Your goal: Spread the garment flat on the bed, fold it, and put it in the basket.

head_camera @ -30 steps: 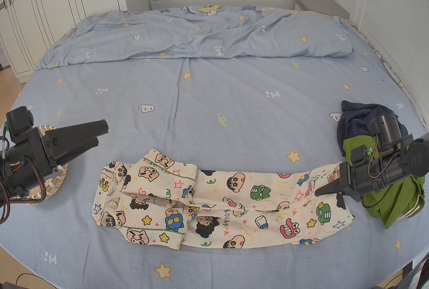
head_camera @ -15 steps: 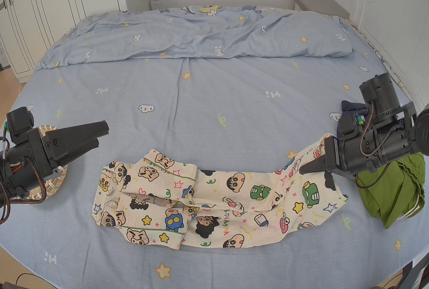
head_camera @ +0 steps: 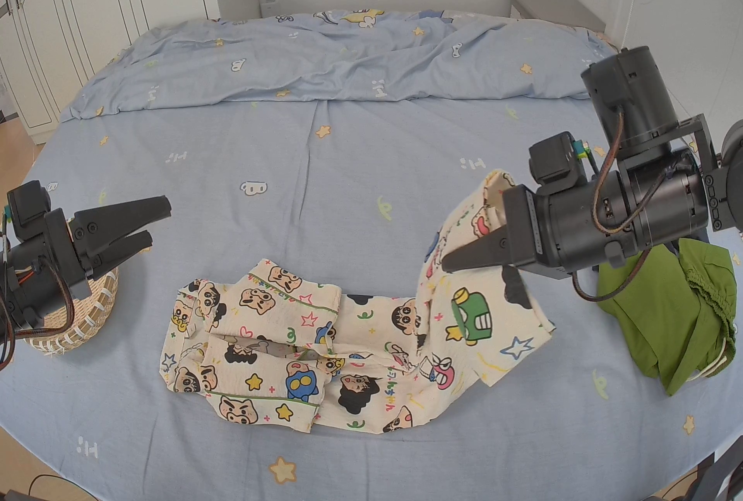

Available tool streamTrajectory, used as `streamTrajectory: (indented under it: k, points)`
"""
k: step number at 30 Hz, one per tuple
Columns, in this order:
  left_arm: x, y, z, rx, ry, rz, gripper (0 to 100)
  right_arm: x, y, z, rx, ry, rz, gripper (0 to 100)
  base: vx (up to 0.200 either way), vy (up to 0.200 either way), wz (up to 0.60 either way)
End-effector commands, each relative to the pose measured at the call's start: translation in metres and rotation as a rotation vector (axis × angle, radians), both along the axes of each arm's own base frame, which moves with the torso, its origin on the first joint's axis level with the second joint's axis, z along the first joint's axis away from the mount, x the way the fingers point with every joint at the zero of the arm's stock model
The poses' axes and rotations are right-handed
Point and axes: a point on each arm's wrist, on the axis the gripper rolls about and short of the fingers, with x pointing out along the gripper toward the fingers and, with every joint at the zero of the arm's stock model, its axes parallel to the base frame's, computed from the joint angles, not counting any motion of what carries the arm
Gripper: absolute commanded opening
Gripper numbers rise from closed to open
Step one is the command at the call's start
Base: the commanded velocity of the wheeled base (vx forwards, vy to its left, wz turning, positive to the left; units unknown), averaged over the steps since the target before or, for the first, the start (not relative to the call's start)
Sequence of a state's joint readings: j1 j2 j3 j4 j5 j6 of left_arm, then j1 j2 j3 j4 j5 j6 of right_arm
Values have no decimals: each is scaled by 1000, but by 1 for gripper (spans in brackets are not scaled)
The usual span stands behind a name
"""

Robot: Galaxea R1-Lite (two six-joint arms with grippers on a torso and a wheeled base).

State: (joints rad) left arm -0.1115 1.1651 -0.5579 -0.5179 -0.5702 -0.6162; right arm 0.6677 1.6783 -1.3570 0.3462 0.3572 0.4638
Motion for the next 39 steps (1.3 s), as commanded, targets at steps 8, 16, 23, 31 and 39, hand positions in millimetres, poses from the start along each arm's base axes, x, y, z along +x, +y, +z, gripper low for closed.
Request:
streamTrajectory:
  k: [8,16,23,31,39]
  points:
    - [9,7,-3,1,20,45,100,0,57,7,-11,-18,108,0,0,0,0]
    - [8,6,-3,1,18,39,100,2,72,9,12,-61,140,0,0,0,0]
    - [8,6,-5,0,25,25,100,-10,87,31,68,-153,204,0,0,0,0]
    - [12,7,-9,2,47,30,100,-11,101,25,97,-211,240,0,0,0,0]
    - [11,7,-10,3,46,27,100,-11,116,13,106,-220,264,0,0,0,0]
